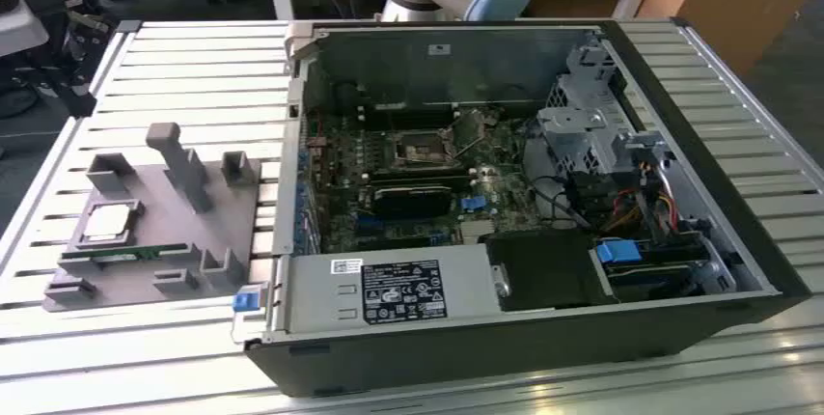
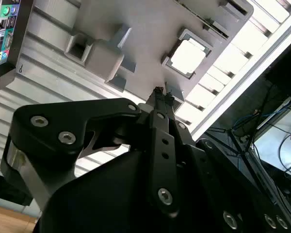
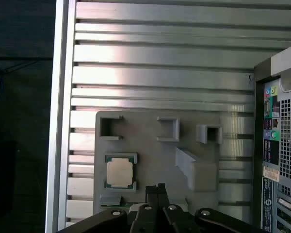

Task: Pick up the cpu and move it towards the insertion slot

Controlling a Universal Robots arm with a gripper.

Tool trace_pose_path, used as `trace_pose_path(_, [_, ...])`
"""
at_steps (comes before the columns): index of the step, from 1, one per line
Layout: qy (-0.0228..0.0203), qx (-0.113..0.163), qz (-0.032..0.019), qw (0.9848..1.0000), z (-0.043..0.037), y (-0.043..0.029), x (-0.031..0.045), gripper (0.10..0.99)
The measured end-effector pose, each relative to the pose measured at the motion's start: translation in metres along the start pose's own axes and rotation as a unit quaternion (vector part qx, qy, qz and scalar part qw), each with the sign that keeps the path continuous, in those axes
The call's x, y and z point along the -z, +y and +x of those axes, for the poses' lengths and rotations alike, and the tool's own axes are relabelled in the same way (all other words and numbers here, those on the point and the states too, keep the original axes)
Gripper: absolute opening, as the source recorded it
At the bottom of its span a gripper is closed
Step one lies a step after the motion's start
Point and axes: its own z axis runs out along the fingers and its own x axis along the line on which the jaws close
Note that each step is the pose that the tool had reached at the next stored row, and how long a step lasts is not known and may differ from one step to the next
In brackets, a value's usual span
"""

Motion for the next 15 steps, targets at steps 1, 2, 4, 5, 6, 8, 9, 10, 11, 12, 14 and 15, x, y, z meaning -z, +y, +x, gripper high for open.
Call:
trace_pose_path(1, [0.0, 0.0, 0.0, 1.0, 0.0, 0.0, 0.0, 0.106])
trace_pose_path(2, [0.0, 0.0, 0.0, 1.0, 0.0, 0.0, 0.0, 0.106])
trace_pose_path(4, [0.0001, 0.0, 0.0, 1.0, 0.0001, 0.0, 0.0001, 0.106])
trace_pose_path(5, [0.0001, 0.0, 0.0, 1.0, 0.0002, 0.0, 0.0001, 0.106])
trace_pose_path(6, [0.0001, 0.0, 0.0, 1.0, 0.0005, 0.0, 0.0001, 0.106])
trace_pose_path(8, [0.0, 0.0, 0.0, 1.0, 0.0012, 0.0, 0.0, 0.106])
trace_pose_path(9, [0.0, 0.0, 0.0, 1.0, 0.0023, 0.0001, 0.0, 0.106])
trace_pose_path(10, [0.0, 0.0, 0.0, 1.0, 0.0033, 0.0001, -0.0001, 0.106])
trace_pose_path(11, [0.0, 0.0, 0.0, 1.0, 0.0038, 0.0, -0.0001, 0.106])
trace_pose_path(12, [0.0, 0.0, 0.0, 1.0, 0.0055, 0.0001, -0.0001, 0.106])
trace_pose_path(14, [0.0, 0.0, 0.0, 1.0, 0.008, 0.0, -0.0002, 0.106])
trace_pose_path(15, [0.0001, 0.0, 0.0, 1.0, 0.0099, -0.0006, -0.0004, 0.106])
